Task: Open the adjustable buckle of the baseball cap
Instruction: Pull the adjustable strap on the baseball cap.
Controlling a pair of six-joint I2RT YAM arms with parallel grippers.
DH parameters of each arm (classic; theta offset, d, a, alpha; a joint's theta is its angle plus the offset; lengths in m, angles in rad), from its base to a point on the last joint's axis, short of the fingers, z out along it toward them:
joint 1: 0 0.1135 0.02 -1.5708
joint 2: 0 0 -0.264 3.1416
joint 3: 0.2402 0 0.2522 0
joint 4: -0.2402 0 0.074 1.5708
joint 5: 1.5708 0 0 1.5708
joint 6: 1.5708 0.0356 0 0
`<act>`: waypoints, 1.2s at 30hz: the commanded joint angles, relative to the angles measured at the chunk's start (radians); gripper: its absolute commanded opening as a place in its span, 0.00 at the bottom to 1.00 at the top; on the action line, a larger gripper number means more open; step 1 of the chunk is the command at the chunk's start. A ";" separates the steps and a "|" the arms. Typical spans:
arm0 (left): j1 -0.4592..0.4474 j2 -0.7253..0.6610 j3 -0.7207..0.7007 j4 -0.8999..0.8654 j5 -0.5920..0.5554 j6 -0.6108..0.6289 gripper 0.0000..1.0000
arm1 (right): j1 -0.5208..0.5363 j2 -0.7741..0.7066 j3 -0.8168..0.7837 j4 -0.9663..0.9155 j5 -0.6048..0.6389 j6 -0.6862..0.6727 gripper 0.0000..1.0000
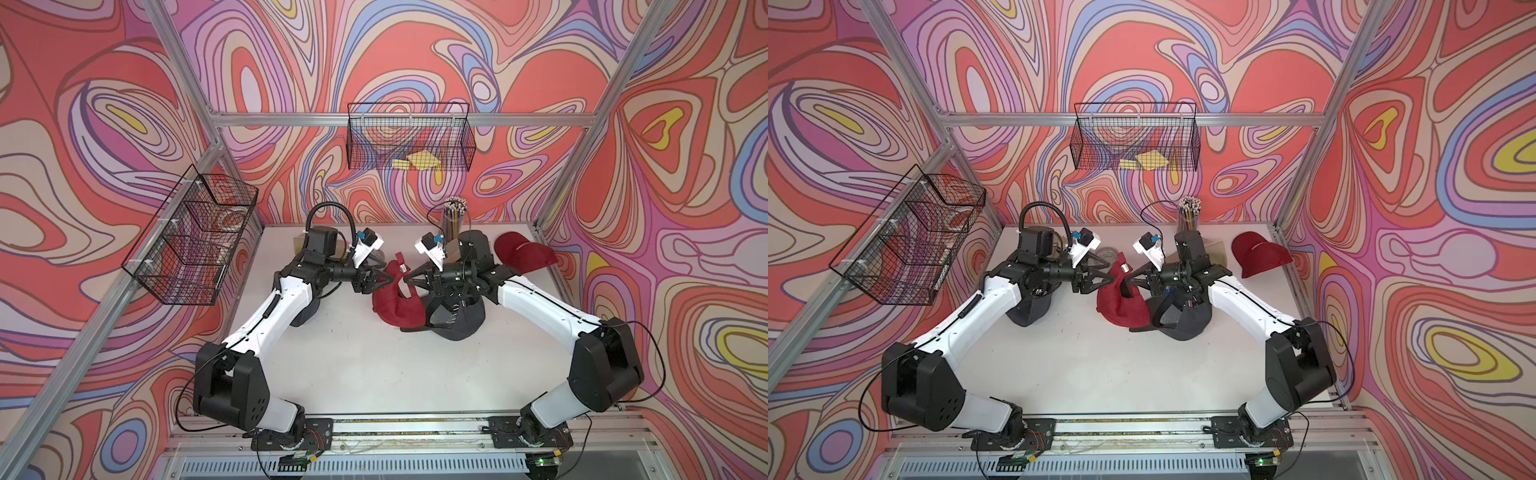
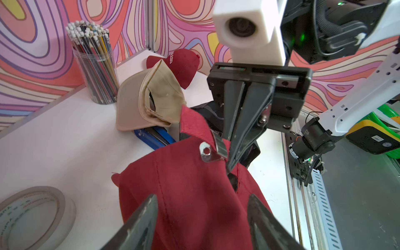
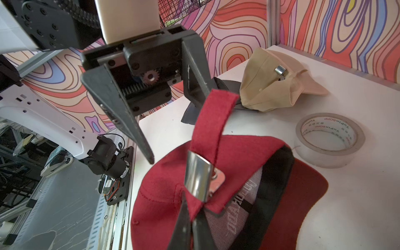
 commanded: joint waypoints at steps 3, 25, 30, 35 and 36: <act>-0.026 -0.038 -0.015 -0.011 0.025 0.134 0.69 | 0.005 0.010 0.029 0.008 -0.007 -0.003 0.00; -0.065 -0.042 -0.094 0.181 -0.012 0.072 0.68 | 0.006 0.014 0.001 0.054 -0.094 0.024 0.00; -0.064 -0.024 -0.091 0.188 0.023 0.064 0.66 | 0.006 0.009 -0.001 0.062 -0.106 0.027 0.00; -0.065 -0.006 -0.088 0.207 0.044 0.050 0.64 | 0.006 0.018 -0.001 0.062 -0.115 0.031 0.00; -0.065 -0.006 -0.089 0.203 0.043 0.053 0.63 | 0.005 0.019 -0.001 0.062 -0.116 0.032 0.00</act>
